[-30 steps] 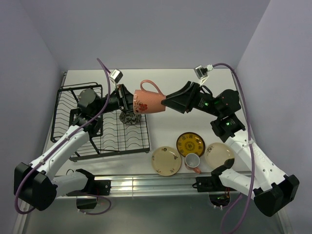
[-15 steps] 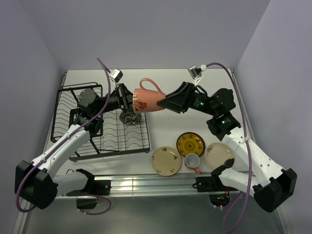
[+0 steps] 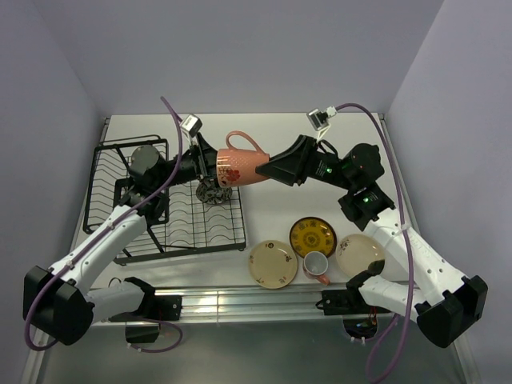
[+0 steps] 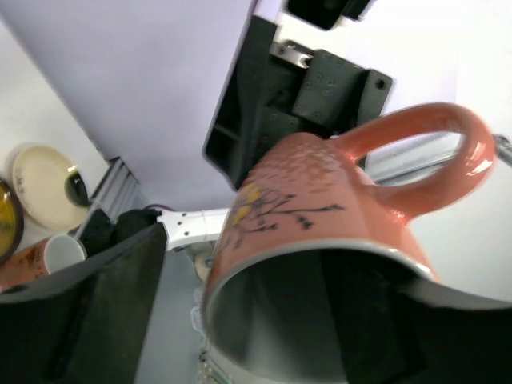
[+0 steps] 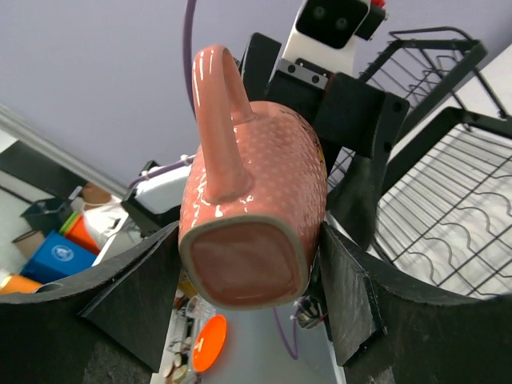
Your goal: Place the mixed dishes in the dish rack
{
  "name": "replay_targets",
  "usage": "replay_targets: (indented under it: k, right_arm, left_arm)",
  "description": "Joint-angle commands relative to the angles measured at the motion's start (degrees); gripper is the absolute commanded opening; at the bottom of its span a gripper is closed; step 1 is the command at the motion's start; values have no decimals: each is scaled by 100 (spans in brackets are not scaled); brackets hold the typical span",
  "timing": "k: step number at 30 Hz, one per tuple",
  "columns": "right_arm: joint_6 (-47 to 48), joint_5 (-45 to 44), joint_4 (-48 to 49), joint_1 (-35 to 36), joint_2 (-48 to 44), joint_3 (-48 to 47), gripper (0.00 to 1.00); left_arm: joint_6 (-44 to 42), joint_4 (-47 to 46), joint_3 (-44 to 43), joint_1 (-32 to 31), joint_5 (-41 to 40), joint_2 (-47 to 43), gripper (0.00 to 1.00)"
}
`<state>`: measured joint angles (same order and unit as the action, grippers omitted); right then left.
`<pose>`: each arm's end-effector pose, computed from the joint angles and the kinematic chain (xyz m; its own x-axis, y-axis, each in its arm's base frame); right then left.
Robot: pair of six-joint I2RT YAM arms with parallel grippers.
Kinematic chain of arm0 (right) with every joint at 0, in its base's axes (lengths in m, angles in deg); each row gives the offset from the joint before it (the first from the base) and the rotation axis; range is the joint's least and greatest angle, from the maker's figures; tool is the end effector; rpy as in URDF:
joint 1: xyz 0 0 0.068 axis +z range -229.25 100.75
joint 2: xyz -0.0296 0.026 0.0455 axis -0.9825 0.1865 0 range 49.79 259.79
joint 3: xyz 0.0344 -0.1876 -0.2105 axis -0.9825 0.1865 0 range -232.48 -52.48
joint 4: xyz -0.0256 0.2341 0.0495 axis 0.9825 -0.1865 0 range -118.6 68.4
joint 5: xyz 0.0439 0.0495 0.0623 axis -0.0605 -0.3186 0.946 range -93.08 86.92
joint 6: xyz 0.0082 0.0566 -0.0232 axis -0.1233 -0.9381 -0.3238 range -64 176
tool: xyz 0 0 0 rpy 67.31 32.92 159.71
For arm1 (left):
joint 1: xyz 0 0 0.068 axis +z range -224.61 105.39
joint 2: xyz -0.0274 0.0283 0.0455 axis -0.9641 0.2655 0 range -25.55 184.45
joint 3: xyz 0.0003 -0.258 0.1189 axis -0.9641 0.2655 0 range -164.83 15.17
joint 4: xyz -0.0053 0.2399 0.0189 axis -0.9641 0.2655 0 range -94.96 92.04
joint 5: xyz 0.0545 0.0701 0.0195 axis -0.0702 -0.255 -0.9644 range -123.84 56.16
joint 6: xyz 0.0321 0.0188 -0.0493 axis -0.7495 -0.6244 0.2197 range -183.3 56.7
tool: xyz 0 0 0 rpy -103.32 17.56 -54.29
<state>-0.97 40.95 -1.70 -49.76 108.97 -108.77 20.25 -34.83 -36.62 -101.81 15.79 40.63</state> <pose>0.1641 0.1301 0.4304 -0.6428 0.3289 -0.6918 -0.7219 0.0419 0.6907 0.1970 -0.1412 0.3963 -0.9165 -0.2526 -0.3103 0.3425 -0.0943 -0.9348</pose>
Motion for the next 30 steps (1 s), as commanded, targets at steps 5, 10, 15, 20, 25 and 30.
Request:
replay_targets:
  k: [5, 10, 15, 20, 25, 30]
  right_arm:
    - [265, -377, -82, 30, -249, -215, 0]
    - [572, -615, -670, -14, -275, -312, 0]
    - [898, -808, -1276, -84, -354, -409, 0]
    - [1091, -861, -1550, -128, -389, -426, 0]
    - [1293, -896, -1840, -128, -337, -409, 0]
    - [1408, -949, -2104, -93, -30, -505, 0]
  left_arm:
    - [-1209, 1501, -376, 118, -243, -394, 95]
    - [-2113, 2938, -656, 399, -699, -649, 99]
    - [-3185, 4338, -1341, 637, -1217, -763, 99]
    - [-3757, 5104, -1930, 813, -1683, -746, 99]
    - [-4241, 6000, -2458, 918, -2466, -685, 99]
    - [-4417, 6414, -2976, 1015, -3281, -746, 99]
